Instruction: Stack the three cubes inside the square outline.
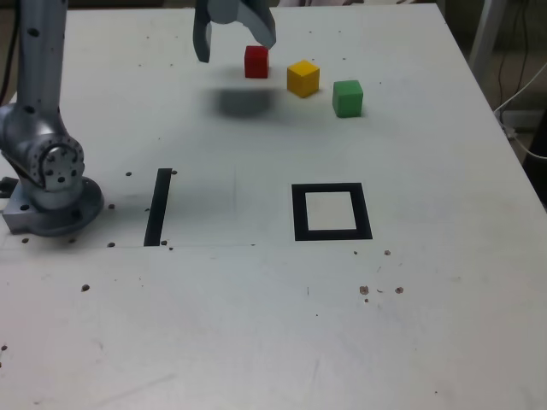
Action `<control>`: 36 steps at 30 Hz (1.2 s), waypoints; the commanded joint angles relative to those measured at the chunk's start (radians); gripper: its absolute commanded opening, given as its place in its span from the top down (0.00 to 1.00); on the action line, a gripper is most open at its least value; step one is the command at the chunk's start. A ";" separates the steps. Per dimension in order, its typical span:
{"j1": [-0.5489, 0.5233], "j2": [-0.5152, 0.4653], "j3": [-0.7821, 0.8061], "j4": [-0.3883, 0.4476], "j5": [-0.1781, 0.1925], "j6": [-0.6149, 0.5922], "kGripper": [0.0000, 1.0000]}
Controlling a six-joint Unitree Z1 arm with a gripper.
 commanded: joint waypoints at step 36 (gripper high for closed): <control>0.056 0.306 -0.333 0.116 -0.006 0.041 0.38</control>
